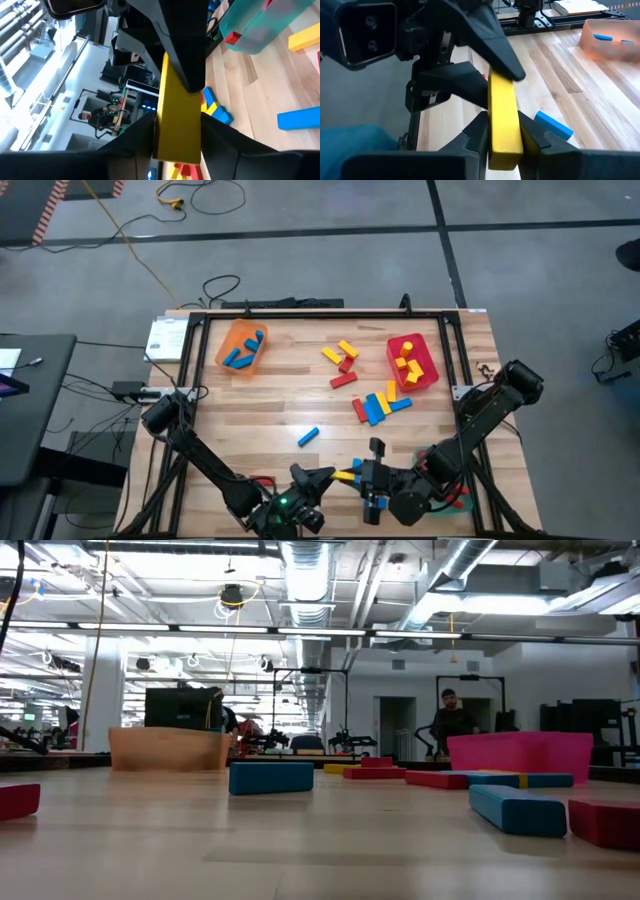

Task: Sort blocks
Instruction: Put the yellow rectangle block into the red bin, then put the blue rectangle block into the orange bin

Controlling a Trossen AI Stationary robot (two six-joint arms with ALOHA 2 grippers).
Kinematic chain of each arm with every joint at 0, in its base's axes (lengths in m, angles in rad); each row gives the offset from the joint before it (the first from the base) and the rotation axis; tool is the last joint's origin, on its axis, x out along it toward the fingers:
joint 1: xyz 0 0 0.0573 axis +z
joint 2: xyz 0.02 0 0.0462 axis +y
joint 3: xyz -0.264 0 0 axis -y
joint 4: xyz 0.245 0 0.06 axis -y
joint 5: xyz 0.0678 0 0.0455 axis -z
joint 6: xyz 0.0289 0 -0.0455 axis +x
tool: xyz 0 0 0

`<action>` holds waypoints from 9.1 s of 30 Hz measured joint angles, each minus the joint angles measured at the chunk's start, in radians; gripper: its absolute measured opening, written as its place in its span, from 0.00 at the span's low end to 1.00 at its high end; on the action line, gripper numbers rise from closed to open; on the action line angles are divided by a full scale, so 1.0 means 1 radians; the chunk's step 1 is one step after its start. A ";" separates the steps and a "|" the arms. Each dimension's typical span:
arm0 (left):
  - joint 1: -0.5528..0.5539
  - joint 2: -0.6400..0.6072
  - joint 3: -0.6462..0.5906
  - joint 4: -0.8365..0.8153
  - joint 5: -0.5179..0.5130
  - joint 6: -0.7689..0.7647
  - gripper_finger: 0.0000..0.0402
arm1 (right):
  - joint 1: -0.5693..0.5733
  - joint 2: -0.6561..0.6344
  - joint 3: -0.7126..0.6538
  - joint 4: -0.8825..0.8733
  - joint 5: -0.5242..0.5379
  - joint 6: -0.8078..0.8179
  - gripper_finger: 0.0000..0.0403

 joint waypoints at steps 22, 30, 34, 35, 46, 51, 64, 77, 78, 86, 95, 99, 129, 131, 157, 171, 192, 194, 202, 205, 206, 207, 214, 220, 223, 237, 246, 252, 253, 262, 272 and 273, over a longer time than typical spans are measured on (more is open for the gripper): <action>-0.013 -0.001 0.000 -0.078 -0.035 -0.050 0.41 | 0.014 0.000 0.000 -0.029 -0.006 0.002 0.13; -0.013 -0.001 0.000 -0.130 -0.065 -0.086 0.41 | 0.010 0.000 0.000 -0.069 0.002 0.023 0.13; -0.008 -0.001 0.000 -0.261 -0.088 -0.193 0.41 | 0.002 0.000 0.000 -0.088 0.005 0.023 0.13; -0.005 -0.001 0.000 -0.308 -0.095 -0.237 0.41 | -0.002 -0.003 -0.001 -0.099 0.004 0.023 0.13; 0.019 -0.002 0.000 -0.949 -0.020 -0.982 0.41 | -0.112 -0.120 -0.001 -0.566 0.070 0.195 0.13; 0.022 -0.002 -0.032 -1.083 0.033 -1.200 0.41 | -0.215 -0.207 -0.001 -0.805 0.075 0.261 0.13; 0.090 -0.002 -0.250 -1.034 0.033 -1.384 0.41 | -0.616 -0.387 -0.001 -1.037 0.042 0.128 0.14; 0.350 -0.059 -0.350 -0.528 0.232 -0.744 0.41 | -0.890 -0.408 -0.029 -0.991 -0.031 -0.083 0.14; 0.371 -0.071 -0.365 -0.425 0.321 -0.667 0.41 | -0.906 -0.408 -0.039 -0.981 -0.034 -0.099 0.14; 0.485 -0.189 -0.486 0.065 0.676 -0.426 0.41 | -1.023 -0.421 -0.157 -0.863 -0.113 -0.204 0.14; 0.554 -0.264 -0.486 0.061 0.854 -0.403 0.41 | -1.146 -0.513 -0.235 -0.847 -0.185 -0.244 0.14; 0.573 -0.264 -0.486 0.065 0.934 -0.394 0.41 | -1.211 -0.571 -0.268 -0.830 -0.279 -0.264 0.14; 0.602 -0.307 -0.478 0.168 1.243 -0.497 0.41 | -1.267 -0.623 -0.515 -0.783 -0.446 -0.293 0.15; 0.601 -0.314 -0.478 0.165 1.244 -0.498 0.41 | -1.267 -0.623 -0.515 -0.784 -0.446 -0.293 0.15; 0.609 -0.315 -0.479 0.087 1.244 -0.501 0.41 | -1.285 -0.619 -0.535 -0.729 -0.616 -0.300 0.15; 0.609 -0.315 -0.479 0.089 1.244 -0.529 0.41 | -1.314 -0.620 -0.626 -0.670 -0.617 -0.304 0.15; 0.609 -0.315 -0.479 0.089 1.244 -0.533 0.41 | -1.314 -0.622 -0.632 -0.642 -0.622 -0.326 0.45; 0.609 -0.315 -0.479 0.089 1.244 -0.533 0.41 | -1.314 -0.623 -0.632 -0.642 -0.623 -0.323 0.50; 0.614 -0.315 -0.479 0.090 1.244 -0.526 0.41 | -1.310 -0.628 -0.632 -0.623 -0.623 -0.315 0.56; 0.623 -0.315 -0.479 0.090 1.244 -0.528 0.41 | -1.284 -0.653 -0.632 -0.594 -0.623 -0.315 0.56; 0.625 -0.315 -0.479 0.090 1.243 -0.528 0.41 | -1.272 -0.666 -0.632 -0.581 -0.623 -0.316 0.56; 0.628 -0.315 -0.479 0.090 1.243 -0.528 0.41 | -1.260 -0.681 -0.632 -0.565 -0.623 -0.316 0.56; 0.652 -0.315 -0.479 0.089 1.243 -0.524 0.41 | -1.195 -0.798 -0.631 -0.477 -0.623 -0.287 0.56; 0.688 -0.315 -0.478 0.088 1.243 -0.524 0.41 | -1.128 -0.865 -0.631 -0.454 -0.623 -0.243 0.56; 0.708 -0.315 -0.478 0.088 1.243 -0.532 0.41 | -1.063 -0.873 -0.631 -0.437 -0.623 -0.220 0.56; 0.871 -0.315 -0.478 0.033 1.287 -0.613 0.41 | -0.653 -0.769 -0.631 -0.281 -0.600 -0.063 0.56; 0.982 -0.324 -0.478 -0.065 1.432 -0.679 0.41 | -0.479 -0.661 -0.631 -0.252 -0.550 0.018 0.56; 0.979 -0.394 -0.477 -0.205 1.438 -0.613 0.41 | -0.403 -0.603 -0.631 -0.244 -0.522 0.074 0.56; 0.976 -0.411 -0.477 -0.236 1.438 -0.607 0.41 | -0.393 -0.593 -0.631 -0.244 -0.513 0.082 0.56; 0.889 -0.530 -0.477 -0.410 1.437 -0.654 0.41 | -0.326 -0.497 -0.631 -0.113 -0.485 0.088 0.56; 0.648 -0.525 -0.478 -0.524 1.279 -0.750 0.41 | -0.279 -0.387 -0.631 -0.027 -0.468 0.075 0.56; 0.623 -0.526 -0.478 -0.510 1.241 -0.750 0.41 | -0.280 -0.378 -0.631 -0.018 -0.468 0.076 0.56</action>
